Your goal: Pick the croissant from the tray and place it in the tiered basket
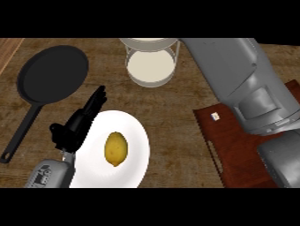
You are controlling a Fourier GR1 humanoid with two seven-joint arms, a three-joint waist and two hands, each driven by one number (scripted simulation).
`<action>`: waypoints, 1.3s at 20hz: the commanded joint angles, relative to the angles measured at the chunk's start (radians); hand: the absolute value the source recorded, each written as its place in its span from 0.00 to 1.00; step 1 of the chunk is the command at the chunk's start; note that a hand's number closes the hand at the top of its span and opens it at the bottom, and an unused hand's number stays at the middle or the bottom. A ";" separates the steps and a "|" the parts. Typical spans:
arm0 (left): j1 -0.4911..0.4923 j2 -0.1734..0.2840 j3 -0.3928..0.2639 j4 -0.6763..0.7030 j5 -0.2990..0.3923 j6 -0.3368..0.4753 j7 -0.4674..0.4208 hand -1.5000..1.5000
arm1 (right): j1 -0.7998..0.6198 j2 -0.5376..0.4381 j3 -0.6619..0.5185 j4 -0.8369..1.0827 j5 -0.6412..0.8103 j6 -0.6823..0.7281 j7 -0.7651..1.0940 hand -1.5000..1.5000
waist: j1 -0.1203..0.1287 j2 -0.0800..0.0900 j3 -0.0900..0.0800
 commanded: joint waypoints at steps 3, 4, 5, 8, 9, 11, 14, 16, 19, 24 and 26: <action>-0.003 0.002 -0.002 -0.005 -0.006 -0.006 0.007 0.50 | -0.044 0.018 -0.076 0.082 -0.052 -0.031 -0.042 1.00 | 0.013 0.006 0.000; 0.001 0.019 0.008 0.012 0.002 -0.030 -0.018 0.50 | -0.066 0.055 -0.084 0.094 -0.061 -0.036 -0.005 1.00 | 0.014 0.006 0.000; 0.021 -0.014 -0.010 0.014 -0.009 -0.006 -0.031 0.50 | -0.049 0.074 -0.107 0.093 -0.084 -0.055 -0.025 1.00 | 0.010 0.004 0.000; 0.020 -0.008 -0.008 0.032 -0.032 0.010 -0.041 0.50 | -0.077 0.053 -0.174 0.134 -0.147 -0.012 0.073 1.00 | 0.005 0.004 0.000; 0.026 -0.016 -0.010 0.025 -0.018 0.003 -0.030 0.50 | -0.052 0.067 -0.207 0.141 -0.182 -0.018 0.099 1.00 | -0.005 -0.001 0.000; -0.016 -0.031 0.000 0.031 -0.017 0.019 -0.020 0.50 | -0.102 0.082 -0.242 0.151 -0.216 -0.022 0.167 0.00 | -0.008 -0.002 0.000; -0.003 0.004 0.029 0.030 0.000 -0.005 -0.026 0.50 | -0.038 0.044 -0.286 0.143 -0.255 -0.017 0.090 0.00 | -0.008 0.002 0.001; 0.019 0.019 0.033 0.013 0.002 -0.014 -0.018 0.50 | -0.035 0.075 -0.294 0.138 -0.260 -0.070 0.081 0.00 | -0.009 -0.003 0.001; 0.011 -0.006 0.017 -0.007 -0.007 0.003 -0.002 0.50 | -0.015 0.040 -0.294 0.119 -0.251 -0.132 0.041 0.00 | -0.019 -0.007 0.001; 0.002 0.009 0.037 0.027 -0.003 -0.009 -0.024 0.50 | -0.049 -0.037 -0.230 0.109 -0.149 -0.359 0.064 0.00 | -0.028 -0.006 0.000; 0.023 -0.001 0.023 0.007 -0.002 -0.010 -0.011 0.50 | -0.040 -0.080 -0.223 0.093 -0.130 -0.425 0.057 0.00 | -0.037 -0.013 0.001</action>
